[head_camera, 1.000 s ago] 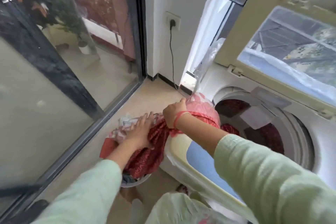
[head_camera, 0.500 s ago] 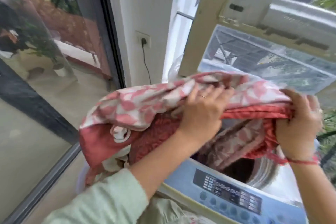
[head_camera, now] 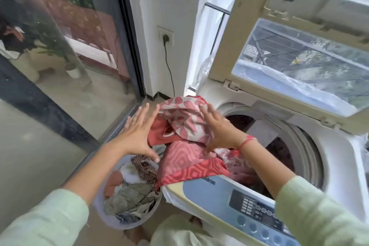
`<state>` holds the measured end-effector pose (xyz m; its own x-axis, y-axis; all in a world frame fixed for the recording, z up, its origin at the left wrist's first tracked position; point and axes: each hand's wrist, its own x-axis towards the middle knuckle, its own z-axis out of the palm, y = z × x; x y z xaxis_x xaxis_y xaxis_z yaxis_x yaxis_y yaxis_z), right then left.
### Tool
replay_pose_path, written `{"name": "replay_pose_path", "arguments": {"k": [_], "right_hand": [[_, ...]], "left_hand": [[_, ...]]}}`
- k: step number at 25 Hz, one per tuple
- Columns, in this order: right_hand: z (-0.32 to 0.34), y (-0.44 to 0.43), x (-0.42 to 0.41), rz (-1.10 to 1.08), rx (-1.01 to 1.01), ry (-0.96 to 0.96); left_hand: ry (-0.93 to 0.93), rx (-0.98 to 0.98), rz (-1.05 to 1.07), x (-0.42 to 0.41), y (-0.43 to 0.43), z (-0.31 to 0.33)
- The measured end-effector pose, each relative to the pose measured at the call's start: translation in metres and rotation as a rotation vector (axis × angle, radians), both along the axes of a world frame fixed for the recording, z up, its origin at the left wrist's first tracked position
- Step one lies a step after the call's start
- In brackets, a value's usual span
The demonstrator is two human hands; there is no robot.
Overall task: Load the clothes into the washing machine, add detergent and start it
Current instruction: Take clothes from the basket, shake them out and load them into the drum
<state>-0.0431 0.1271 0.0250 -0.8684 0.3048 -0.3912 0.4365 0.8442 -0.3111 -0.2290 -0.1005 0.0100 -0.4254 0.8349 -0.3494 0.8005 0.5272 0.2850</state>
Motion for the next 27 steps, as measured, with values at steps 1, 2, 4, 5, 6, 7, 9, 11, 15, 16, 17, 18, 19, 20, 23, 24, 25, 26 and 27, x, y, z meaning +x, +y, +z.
{"name": "replay_pose_path", "arguments": {"k": [1, 2, 4, 5, 6, 7, 9, 11, 15, 16, 17, 18, 19, 20, 23, 24, 25, 26, 27], "right_hand": [[-0.013, -0.006, -0.015, 0.04, 0.054, -0.067], [-0.019, -0.016, -0.028, 0.054, 0.114, -0.064], [-0.029, -0.025, -0.031, 0.016, 0.202, 0.089], [-0.033, -0.026, -0.026, -0.038, 0.232, 0.212], [-0.034, -0.029, -0.02, -0.087, 0.254, 0.306], [-0.036, -0.033, -0.014, -0.118, 0.279, 0.389], [-0.033, -0.041, -0.004, -0.139, 0.222, 0.497], [-0.018, -0.038, 0.005, -0.161, 0.146, 0.575], [0.052, 0.001, 0.049, -0.274, 0.354, 0.848], [0.073, 0.019, 0.073, -0.345, 0.447, 0.917], [0.092, 0.037, 0.1, -0.438, 0.553, 0.97], [0.106, 0.054, 0.129, -0.539, 0.664, 1.003], [0.115, 0.068, 0.157, -0.628, 0.764, 1.018], [0.115, 0.077, 0.179, -0.684, 0.846, 0.978], [0.077, 0.081, 0.21, -0.475, 0.782, 0.499], [0.058, 0.08, 0.213, -0.337, 0.528, 0.156], [0.037, 0.081, 0.214, -0.238, 0.233, -0.232], [0.014, 0.082, 0.217, -0.239, -0.015, -0.527], [-0.005, 0.082, 0.22, -0.258, -0.161, -0.653]], "left_hand": [[-0.007, -0.074, -0.036, -0.009, -0.006, -0.016], [-0.031, -0.091, -0.074, -0.008, -0.008, -0.03], [-0.114, 0.017, -0.093, 0.005, 0.002, -0.053], [-0.13, 0.097, -0.085, 0.011, 0.012, -0.06], [-0.121, 0.151, -0.081, 0.015, 0.022, -0.062], [-0.106, 0.192, -0.084, 0.015, 0.031, -0.062], [-0.072, 0.264, -0.08, 0.016, 0.04, -0.057], [-0.001, 0.348, -0.056, 0.024, 0.043, -0.044], [0.275, 0.886, 0.041, 0.059, 0.064, 0.007], [0.333, 0.993, -0.008, 0.077, 0.082, 0.022], [0.356, 1.057, -0.087, 0.097, 0.102, 0.038], [0.348, 1.088, -0.18, 0.121, 0.123, 0.049], [0.34, 1.078, -0.268, 0.145, 0.146, 0.052], [0.359, 1.041, -0.332, 0.168, 0.167, 0.049], [0.385, 0.478, -0.498, 0.202, 0.207, 0.015], [0.332, 0.137, -0.538, 0.204, 0.213, 0.0], [0.287, -0.21, -0.573, 0.204, 0.215, -0.014], [0.246, -0.467, -0.616, 0.203, 0.216, -0.027], [0.235, -0.643, -0.663, 0.2, 0.216, -0.038]]}}
